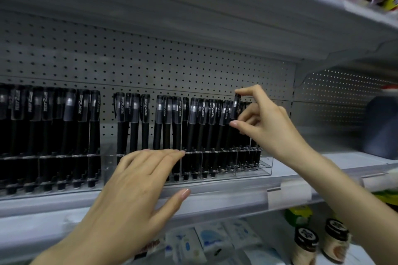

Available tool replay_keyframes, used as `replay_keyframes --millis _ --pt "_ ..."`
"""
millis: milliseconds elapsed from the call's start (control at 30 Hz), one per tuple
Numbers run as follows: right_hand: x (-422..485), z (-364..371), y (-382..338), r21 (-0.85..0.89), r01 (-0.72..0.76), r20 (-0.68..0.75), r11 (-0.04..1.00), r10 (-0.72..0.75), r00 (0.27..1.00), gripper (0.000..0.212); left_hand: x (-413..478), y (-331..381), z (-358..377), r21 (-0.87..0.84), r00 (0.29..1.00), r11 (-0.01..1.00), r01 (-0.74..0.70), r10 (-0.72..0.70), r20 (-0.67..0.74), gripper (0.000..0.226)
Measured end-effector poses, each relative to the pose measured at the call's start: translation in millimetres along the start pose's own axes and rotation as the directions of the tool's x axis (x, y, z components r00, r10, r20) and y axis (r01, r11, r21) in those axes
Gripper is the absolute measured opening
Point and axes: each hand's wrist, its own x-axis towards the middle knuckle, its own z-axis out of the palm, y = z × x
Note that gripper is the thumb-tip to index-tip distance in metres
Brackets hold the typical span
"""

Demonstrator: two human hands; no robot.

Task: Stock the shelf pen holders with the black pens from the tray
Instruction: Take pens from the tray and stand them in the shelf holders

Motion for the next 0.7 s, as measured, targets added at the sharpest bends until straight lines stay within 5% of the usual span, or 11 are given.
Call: replay_keyframes --millis 367,700 --pt "4.7 -2.0 -2.6 -0.043 0.042 0.037 0.998 -0.041 0.998 0.037 0.0 1.9 -3.4 0.004 0.999 1.000 0.012 -0.012 0.031 0.053" --pt "-4.7 -2.4 -4.0 -0.140 0.029 0.056 0.990 -0.021 0.998 0.056 -0.6 0.5 -3.3 -0.029 1.000 1.000 0.012 -0.011 0.017 0.051"
